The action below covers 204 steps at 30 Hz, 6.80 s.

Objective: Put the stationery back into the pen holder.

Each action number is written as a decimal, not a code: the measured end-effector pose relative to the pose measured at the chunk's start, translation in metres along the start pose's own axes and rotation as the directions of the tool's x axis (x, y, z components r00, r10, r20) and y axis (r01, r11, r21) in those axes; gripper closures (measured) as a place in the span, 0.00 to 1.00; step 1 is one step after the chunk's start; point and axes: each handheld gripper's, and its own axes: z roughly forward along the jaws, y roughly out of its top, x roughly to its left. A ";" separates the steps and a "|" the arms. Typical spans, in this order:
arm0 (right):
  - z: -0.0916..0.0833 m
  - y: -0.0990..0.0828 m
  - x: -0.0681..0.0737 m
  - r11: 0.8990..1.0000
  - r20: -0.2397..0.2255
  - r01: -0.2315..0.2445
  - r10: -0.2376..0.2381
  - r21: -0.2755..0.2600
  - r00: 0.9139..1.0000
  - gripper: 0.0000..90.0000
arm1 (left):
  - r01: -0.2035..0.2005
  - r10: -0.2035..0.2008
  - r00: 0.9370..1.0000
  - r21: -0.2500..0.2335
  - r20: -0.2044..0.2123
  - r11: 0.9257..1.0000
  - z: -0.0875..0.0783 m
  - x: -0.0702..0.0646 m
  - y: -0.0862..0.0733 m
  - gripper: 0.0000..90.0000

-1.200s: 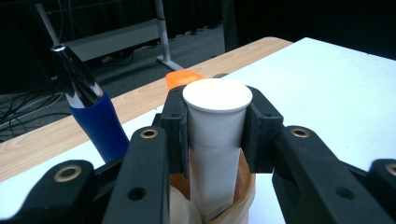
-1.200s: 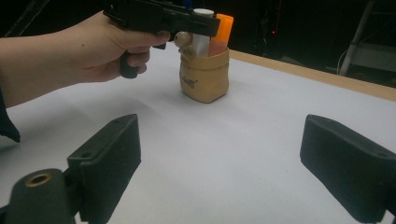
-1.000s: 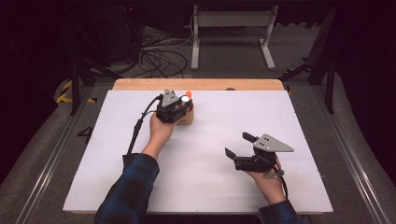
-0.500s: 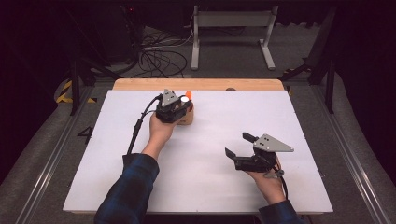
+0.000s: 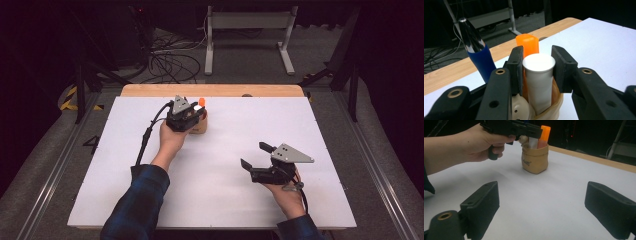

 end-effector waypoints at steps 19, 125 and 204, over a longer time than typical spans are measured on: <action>0.001 0.000 0.000 1.000 -0.001 -0.001 0.001 0.005 1.000 0.15 | -0.010 0.010 1.000 0.001 0.001 1.000 0.001 -0.001 -0.001 0.70; -0.008 -0.003 -0.016 1.000 0.069 0.002 -0.001 -0.014 0.998 0.01 | -0.028 0.037 0.995 -0.101 0.088 0.994 -0.106 -0.010 -0.018 0.06; -0.028 -0.018 -0.029 0.999 0.123 -0.020 0.026 -0.048 0.992 0.00 | 0.002 0.004 0.999 -0.129 0.051 0.992 -0.191 0.000 -0.072 0.06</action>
